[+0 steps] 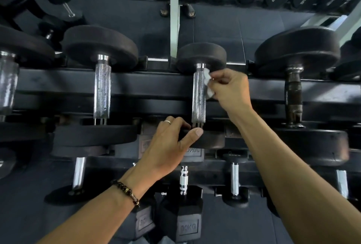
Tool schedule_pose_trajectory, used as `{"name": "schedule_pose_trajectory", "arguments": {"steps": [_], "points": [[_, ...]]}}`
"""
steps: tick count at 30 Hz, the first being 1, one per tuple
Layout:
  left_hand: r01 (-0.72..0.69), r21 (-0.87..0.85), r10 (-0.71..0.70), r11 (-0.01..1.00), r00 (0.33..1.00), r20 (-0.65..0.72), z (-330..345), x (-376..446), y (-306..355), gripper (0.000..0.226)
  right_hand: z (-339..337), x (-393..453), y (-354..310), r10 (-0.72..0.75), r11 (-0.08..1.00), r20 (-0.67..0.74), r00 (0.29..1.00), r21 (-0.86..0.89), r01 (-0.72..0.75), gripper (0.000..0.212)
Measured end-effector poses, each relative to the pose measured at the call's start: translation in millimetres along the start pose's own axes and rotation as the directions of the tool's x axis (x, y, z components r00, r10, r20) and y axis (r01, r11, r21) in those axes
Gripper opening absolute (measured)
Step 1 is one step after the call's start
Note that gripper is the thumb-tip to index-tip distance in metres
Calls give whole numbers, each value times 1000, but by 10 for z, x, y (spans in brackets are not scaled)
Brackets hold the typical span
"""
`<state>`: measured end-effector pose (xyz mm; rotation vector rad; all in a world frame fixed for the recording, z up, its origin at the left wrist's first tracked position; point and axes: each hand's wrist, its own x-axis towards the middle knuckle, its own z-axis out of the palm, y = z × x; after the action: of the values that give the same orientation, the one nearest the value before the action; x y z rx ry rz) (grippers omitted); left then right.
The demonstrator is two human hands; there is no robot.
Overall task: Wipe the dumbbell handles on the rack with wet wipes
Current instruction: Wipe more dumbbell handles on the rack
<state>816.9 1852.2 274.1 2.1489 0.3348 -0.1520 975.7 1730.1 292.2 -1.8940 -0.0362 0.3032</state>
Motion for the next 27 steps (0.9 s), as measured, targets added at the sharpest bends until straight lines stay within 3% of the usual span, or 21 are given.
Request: {"name": "schedule_pose_trajectory", "arguments": {"steps": [3, 8, 13, 19, 21, 23, 25, 27], "points": [[-1, 2, 1, 1000, 1000, 9, -1, 5, -16, 51, -6, -59, 15, -35, 997, 21, 999, -67, 37, 24], [0, -23, 0, 1000, 1000, -9, 11, 3, -9, 49, -286, -480, 79, 8, 930, 391, 920, -341, 137, 19], [-8, -9, 8, 1000, 1000, -20, 19, 8, -20, 49, -225, -390, 54, -108, 959, 264, 958, -225, 170, 22], [-7, -17, 6, 1000, 1000, -12, 5, -6, 9, 47, -348, -368, 7, 113, 896, 541, 834, -419, 150, 23], [-4, -16, 4, 1000, 1000, -1, -4, -8, 9, 48, -324, -307, -37, 52, 913, 497, 866, -375, 160, 24], [-7, -19, 7, 1000, 1000, -3, -2, -10, 12, 51, -218, -223, -4, -38, 980, 307, 951, -176, 96, 27], [-5, -27, 5, 1000, 1000, -7, 11, -18, 17, 52, -106, -124, 44, -10, 997, 130, 991, -72, 20, 24], [10, -43, -10, 999, 1000, 0, 9, -15, 6, 50, -67, -114, 97, 90, 995, 160, 983, -50, -82, 22]]}}
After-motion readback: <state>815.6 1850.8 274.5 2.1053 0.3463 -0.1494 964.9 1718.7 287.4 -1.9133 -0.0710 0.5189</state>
